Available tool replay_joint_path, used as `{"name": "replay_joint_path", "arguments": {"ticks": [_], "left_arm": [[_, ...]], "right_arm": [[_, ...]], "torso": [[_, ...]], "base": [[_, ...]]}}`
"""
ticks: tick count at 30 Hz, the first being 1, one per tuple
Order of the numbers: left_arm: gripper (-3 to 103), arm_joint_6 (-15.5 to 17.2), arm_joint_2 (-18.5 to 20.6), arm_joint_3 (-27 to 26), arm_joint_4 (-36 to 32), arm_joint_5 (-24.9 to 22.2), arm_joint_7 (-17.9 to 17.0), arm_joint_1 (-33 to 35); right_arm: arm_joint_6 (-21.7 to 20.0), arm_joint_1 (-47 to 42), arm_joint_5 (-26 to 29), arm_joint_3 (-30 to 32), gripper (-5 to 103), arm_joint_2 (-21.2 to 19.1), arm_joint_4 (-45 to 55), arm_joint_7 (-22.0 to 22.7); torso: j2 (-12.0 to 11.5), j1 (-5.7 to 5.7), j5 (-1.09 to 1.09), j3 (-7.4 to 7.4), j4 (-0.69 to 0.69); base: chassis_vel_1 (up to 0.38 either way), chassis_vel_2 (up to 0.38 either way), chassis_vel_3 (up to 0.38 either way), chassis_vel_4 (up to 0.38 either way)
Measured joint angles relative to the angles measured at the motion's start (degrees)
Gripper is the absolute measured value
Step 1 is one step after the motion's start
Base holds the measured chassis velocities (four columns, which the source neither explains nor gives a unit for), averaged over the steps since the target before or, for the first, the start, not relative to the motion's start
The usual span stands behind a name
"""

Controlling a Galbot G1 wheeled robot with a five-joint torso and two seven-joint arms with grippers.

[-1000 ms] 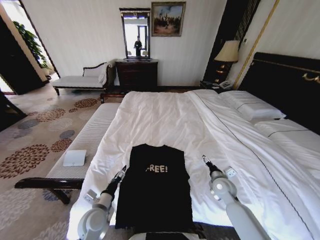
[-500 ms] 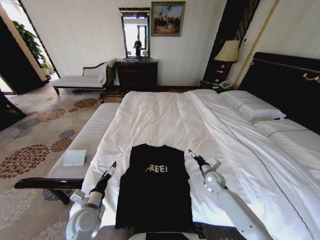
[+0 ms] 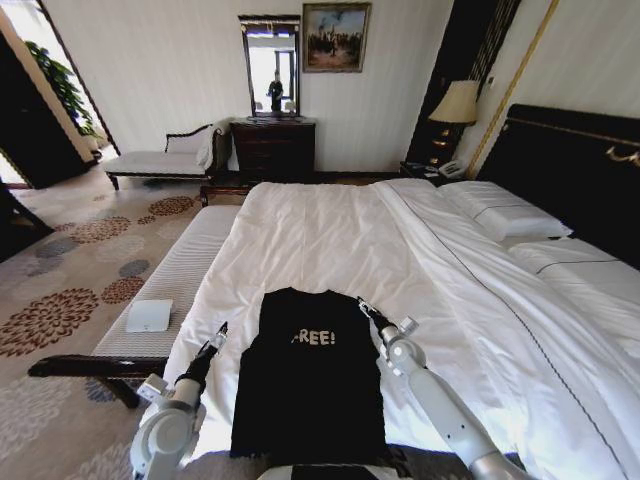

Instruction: Fold the clothes on the bed.

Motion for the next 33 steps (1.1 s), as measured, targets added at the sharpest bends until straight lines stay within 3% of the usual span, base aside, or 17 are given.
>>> {"name": "replay_joint_path", "arguments": {"ticks": [1,4,5,7,9,10,13,17,19,22,33], "left_arm": [[100,0.0,0.0,0.0,0.0,0.0,0.0,0.0],[100,0.0,0.2,0.1,0.8,-0.2,-0.1,-0.6],[100,0.0,0.3,0.1,1.0,-0.3,-0.1,-0.7],[100,0.0,0.7,0.2,2.5,-0.5,-0.1,-1.6],[100,0.0,0.7,0.3,2.8,-0.5,-0.1,-1.8],[100,0.0,0.7,0.5,3.2,-0.5,-0.1,-2.1],[100,0.0,0.7,0.8,3.8,-0.4,-0.1,-2.5],[100,0.0,0.6,1.3,4.3,-0.2,-0.1,-2.8],[100,0.0,0.5,1.4,4.4,-0.1,-0.1,-2.8],[100,0.0,0.5,1.5,4.5,0.0,-0.1,-2.8],[100,0.0,1.7,2.0,6.2,-0.2,-0.1,-5.4]], "right_arm": [[0.0,0.0,0.0,0.0,89,0.0,0.0,0.0],[0.5,0.5,-0.4,-0.1,72,1.0,-1.0,0.1],[0.5,0.5,-0.5,-0.1,72,1.1,-1.1,0.3],[1.2,-0.2,-1.9,0.8,49,1.7,-1.6,1.4],[1.3,-0.3,-2.0,1.1,49,1.8,-1.7,1.5],[1.4,-0.7,-2.3,1.6,38,1.9,-1.8,1.7],[1.6,-1.2,-2.6,2.1,33,1.8,-1.6,1.9],[1.9,-1.6,-3.3,2.6,12,1.4,-1.0,2.1],[2.0,-1.6,-3.5,2.6,12,1.4,-1.0,2.1],[2.3,-1.6,-3.9,2.6,1,1.6,-1.0,2.2],[4.9,-2.0,-6.3,4.1,0,2.1,1.2,3.3]], "torso": [[0.0,0.00,0.00,0.00,0.00],[0.0,0.01,-0.01,0.00,0.00],[0.0,0.00,-0.01,0.00,0.00],[0.0,0.00,0.00,0.00,0.00],[0.0,0.00,0.00,0.00,0.00],[0.0,0.00,0.00,0.00,0.00],[0.0,0.00,0.00,0.00,0.00],[0.0,0.00,0.00,0.00,0.00],[0.0,0.00,0.00,0.00,0.00],[0.0,0.00,0.01,0.00,0.00],[0.0,0.00,0.01,0.00,0.01]], "base": [[0.000,0.000,0.000,0.000],[0.000,0.000,0.000,0.000],[0.000,0.000,0.000,0.000],[0.000,0.000,0.000,0.000],[0.000,0.000,0.000,0.000],[0.000,0.000,0.000,0.000],[0.000,0.000,0.000,0.000],[0.000,0.000,0.000,0.000],[0.000,0.000,0.000,0.000],[0.000,0.000,0.000,0.000],[0.000,0.000,0.000,0.000]]}}
